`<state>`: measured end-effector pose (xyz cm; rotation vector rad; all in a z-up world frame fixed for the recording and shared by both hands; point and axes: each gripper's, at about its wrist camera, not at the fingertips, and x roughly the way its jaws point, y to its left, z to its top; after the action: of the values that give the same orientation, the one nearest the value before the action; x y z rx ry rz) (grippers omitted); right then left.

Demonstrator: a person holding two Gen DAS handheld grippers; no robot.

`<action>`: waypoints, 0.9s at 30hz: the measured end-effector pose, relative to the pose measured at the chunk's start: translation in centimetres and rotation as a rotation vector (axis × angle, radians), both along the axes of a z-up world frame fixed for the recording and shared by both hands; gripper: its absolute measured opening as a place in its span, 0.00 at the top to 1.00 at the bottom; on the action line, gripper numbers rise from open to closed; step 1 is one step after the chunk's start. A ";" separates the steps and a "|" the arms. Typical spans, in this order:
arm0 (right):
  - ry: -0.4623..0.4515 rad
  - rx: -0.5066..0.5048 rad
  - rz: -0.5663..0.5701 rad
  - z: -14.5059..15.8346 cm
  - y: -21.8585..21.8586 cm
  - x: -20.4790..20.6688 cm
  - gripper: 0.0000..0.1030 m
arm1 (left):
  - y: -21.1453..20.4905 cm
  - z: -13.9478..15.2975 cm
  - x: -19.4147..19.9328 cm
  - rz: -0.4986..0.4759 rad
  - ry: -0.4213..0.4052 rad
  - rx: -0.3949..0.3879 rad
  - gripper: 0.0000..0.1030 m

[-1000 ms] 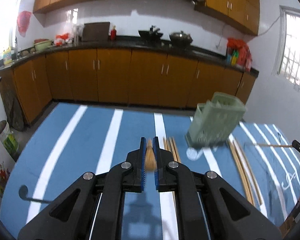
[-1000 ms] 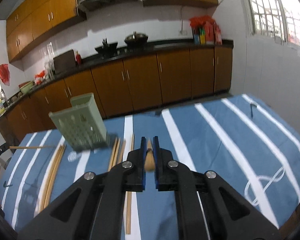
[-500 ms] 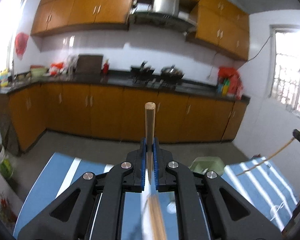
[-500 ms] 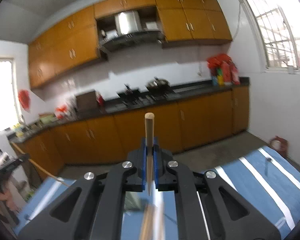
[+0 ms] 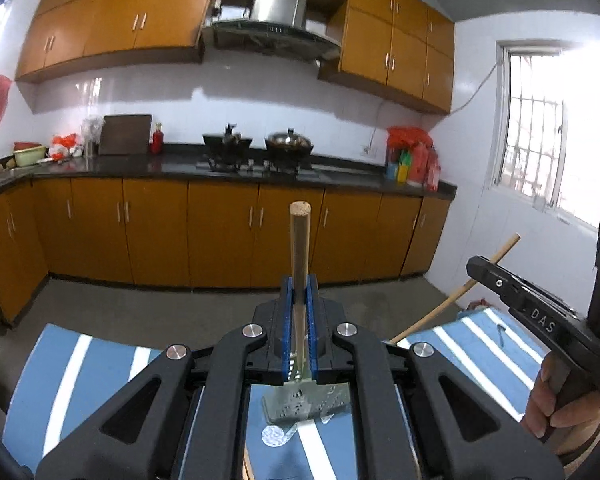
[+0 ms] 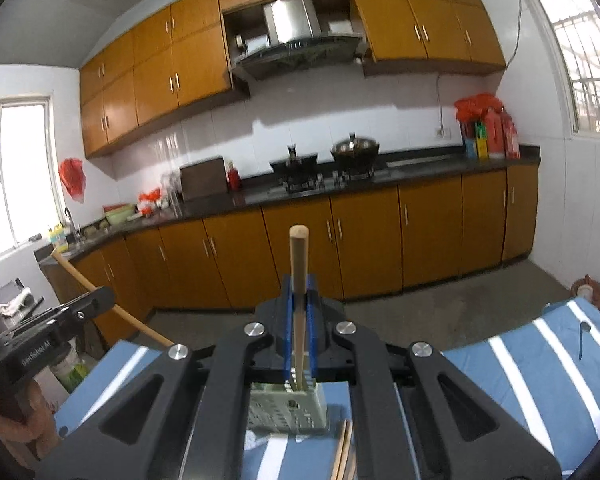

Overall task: Organize utensils
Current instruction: 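Lower the left gripper's chopstick into the holder and open it while the right gripper releases its own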

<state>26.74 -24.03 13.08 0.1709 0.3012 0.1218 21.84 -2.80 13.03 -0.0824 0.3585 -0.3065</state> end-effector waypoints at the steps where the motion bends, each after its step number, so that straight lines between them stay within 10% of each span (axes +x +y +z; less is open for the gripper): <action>1: 0.015 -0.003 0.001 -0.5 0.1 0.4 0.93 | -0.3 -0.8 0.6 -0.006 0.018 -0.001 0.93; 20: -0.050 0.022 -0.055 -0.8 -1.1 -5.1 0.67 | 2.7 0.5 -1.8 0.036 -0.021 -0.090 0.77; 27: 0.153 0.043 -0.121 -8.7 -4.4 -7.3 0.65 | 6.4 -3.1 -4.2 0.159 0.065 -0.079 0.72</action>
<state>19.43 -28.40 4.39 0.2409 0.4403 -0.0047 17.67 3.60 9.93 -0.1975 0.4020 -0.1604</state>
